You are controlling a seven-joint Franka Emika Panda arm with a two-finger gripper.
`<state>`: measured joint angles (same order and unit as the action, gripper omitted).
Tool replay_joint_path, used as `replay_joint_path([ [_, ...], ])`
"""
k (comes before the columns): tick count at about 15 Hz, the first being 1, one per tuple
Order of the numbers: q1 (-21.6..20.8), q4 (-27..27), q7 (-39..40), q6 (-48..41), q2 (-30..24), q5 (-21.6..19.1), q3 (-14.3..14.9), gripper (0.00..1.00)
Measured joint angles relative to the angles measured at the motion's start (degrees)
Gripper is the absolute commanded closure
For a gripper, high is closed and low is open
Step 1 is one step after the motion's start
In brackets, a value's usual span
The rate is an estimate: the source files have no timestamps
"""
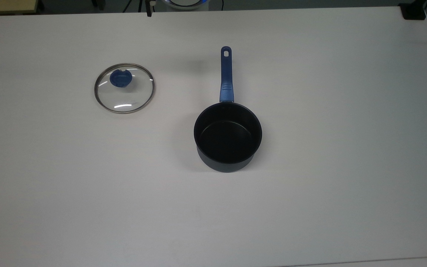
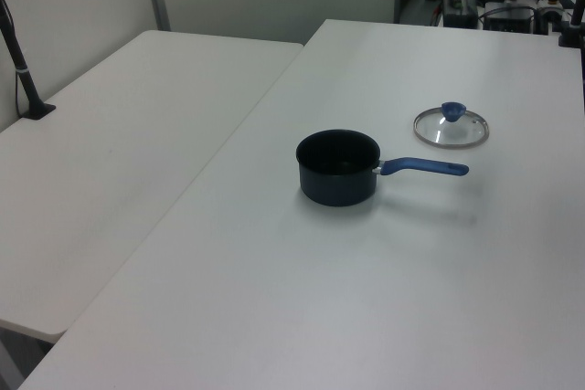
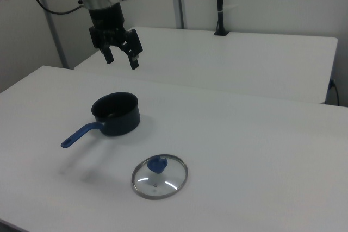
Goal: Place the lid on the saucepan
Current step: 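Lower the gripper down onto the blue knob of the glass lid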
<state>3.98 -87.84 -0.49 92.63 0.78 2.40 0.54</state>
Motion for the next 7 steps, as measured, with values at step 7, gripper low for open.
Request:
replay_joint_path([
  [7, 0.77, -4.67, 19.44, -2.42, -0.22, 2.1, 1.67, 0.0],
])
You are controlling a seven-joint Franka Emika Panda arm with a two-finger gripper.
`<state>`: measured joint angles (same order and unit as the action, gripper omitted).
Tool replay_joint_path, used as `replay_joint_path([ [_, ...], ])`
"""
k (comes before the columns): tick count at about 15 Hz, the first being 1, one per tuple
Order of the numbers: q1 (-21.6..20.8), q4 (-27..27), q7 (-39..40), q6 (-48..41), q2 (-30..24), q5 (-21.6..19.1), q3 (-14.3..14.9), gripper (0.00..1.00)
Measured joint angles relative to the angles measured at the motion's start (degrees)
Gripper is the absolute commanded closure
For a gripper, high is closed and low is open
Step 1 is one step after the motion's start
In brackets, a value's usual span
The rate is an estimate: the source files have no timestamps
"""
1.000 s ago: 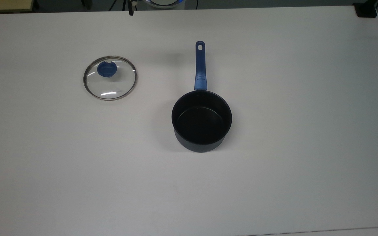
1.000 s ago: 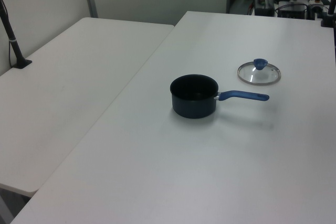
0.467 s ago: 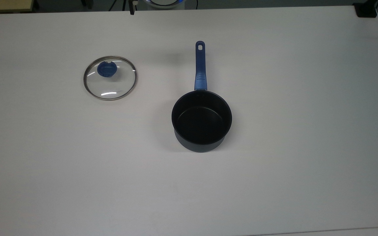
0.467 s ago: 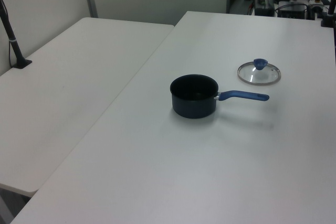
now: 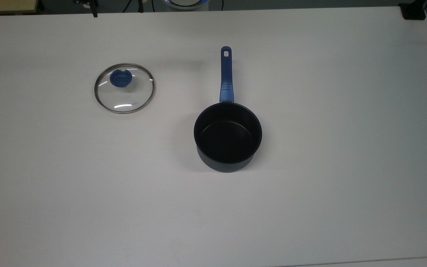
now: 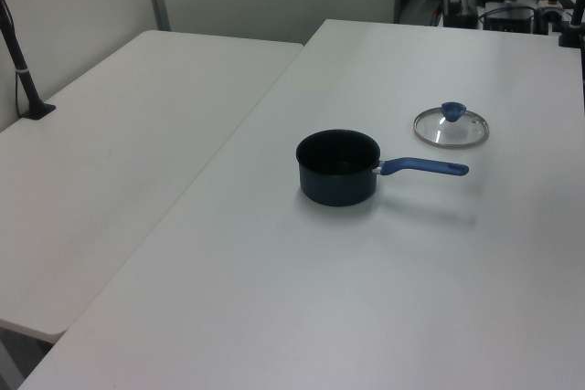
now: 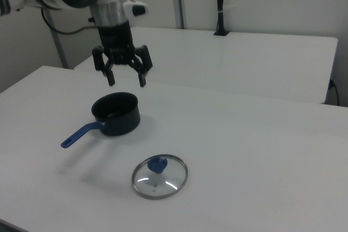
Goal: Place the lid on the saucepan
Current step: 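Lower the gripper down onto the blue knob of the glass lid, then close the gripper on the blue knob of the glass lid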
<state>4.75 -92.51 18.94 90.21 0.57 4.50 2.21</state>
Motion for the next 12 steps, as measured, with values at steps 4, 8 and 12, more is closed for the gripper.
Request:
replay_joint_path([
  [4, 1.29, -9.37, -1.03, 4.95, -0.17, 3.58, 0.69, 0.0],
  [8, 2.23, -22.15, -1.37, 21.21, -0.14, 3.67, 2.9, 0.0],
  [12, 2.34, -32.4, -6.26, 35.11, 0.62, 2.84, 2.92, 0.0],
])
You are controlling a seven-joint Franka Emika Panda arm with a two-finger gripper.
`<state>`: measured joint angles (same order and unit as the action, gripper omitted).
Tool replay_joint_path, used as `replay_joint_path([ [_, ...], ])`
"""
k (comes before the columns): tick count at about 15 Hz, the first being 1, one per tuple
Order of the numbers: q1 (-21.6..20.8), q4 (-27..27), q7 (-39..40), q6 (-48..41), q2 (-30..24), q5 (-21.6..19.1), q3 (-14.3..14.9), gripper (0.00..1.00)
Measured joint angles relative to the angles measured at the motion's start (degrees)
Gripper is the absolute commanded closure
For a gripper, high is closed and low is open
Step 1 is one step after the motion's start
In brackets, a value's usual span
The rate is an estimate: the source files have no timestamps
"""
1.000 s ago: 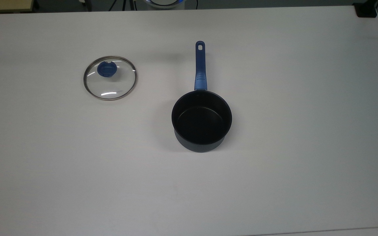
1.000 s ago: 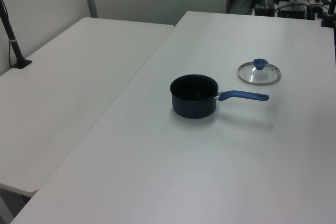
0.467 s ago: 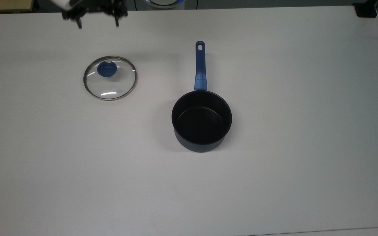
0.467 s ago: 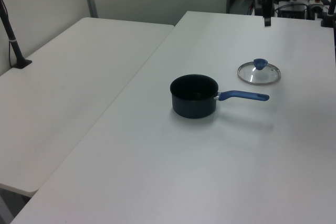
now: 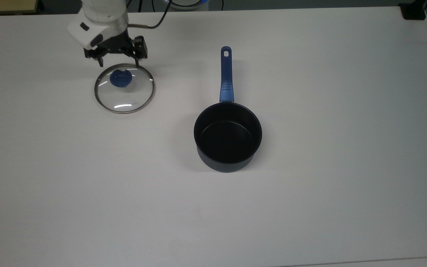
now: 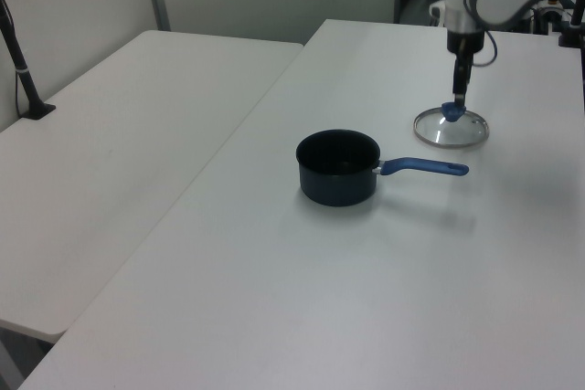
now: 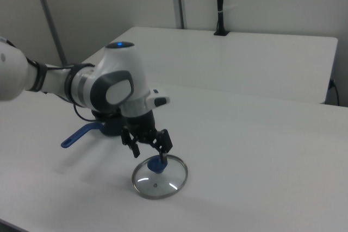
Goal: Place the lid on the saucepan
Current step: 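Close the gripper on the blue knob of the glass lid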
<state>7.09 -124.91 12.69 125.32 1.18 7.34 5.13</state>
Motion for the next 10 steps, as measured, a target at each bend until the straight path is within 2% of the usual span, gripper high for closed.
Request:
replay_joint_path([
  [2, 0.06, -1.65, -2.36, 3.14, 1.11, -1.57, 0.0, 0.0],
  [4, 0.06, -1.84, -3.69, 6.13, 2.64, -2.45, 0.0, 0.04],
  [5, 0.06, -1.84, -4.22, 7.05, 3.28, -2.51, 0.0, 0.11],
  [7, 0.08, -1.84, -4.65, 8.77, 4.34, -2.55, 0.01, 0.33],
  [10, 0.12, -1.76, -5.63, 10.28, 4.97, -2.64, 0.02, 0.5],
])
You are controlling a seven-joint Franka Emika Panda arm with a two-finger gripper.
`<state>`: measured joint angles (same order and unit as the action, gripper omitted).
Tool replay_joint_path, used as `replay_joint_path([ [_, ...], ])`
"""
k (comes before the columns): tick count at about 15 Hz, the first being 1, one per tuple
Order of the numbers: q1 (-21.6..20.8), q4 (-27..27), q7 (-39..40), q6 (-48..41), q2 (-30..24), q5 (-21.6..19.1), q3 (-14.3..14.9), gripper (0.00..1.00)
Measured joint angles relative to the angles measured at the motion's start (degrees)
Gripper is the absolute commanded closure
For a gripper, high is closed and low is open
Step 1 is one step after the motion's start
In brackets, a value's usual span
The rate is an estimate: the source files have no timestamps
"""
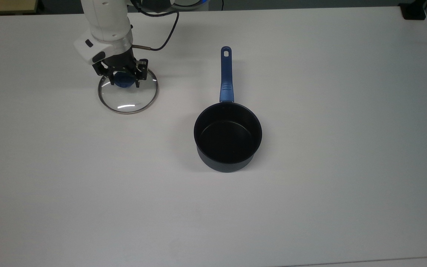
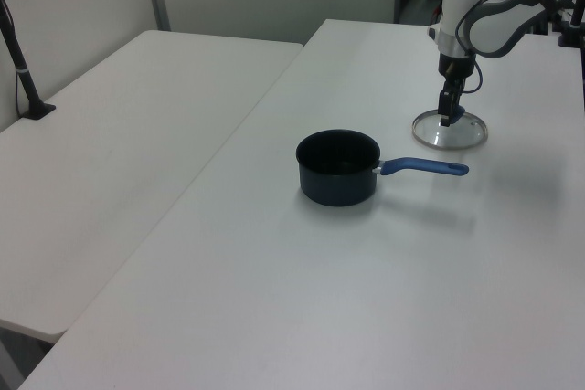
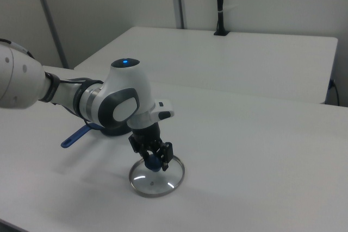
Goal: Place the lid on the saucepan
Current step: 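Lift the lid and carry it over the black saucepan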
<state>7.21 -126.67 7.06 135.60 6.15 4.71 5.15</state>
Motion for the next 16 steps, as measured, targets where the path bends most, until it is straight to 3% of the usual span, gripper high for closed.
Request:
replay_joint_path([
  [5, -0.06, 2.78, -1.55, -3.74, -0.26, -3.38, 0.01, 0.48],
  [8, -0.63, 10.71, -2.43, -13.99, -1.6, -3.78, -1.02, 0.48],
  [13, -2.84, 20.72, -13.11, -17.66, -2.45, -3.97, -5.24, 0.48],
  [16, -7.24, 26.65, -22.16, -17.75, -0.02, -3.95, -6.64, 0.48],
])
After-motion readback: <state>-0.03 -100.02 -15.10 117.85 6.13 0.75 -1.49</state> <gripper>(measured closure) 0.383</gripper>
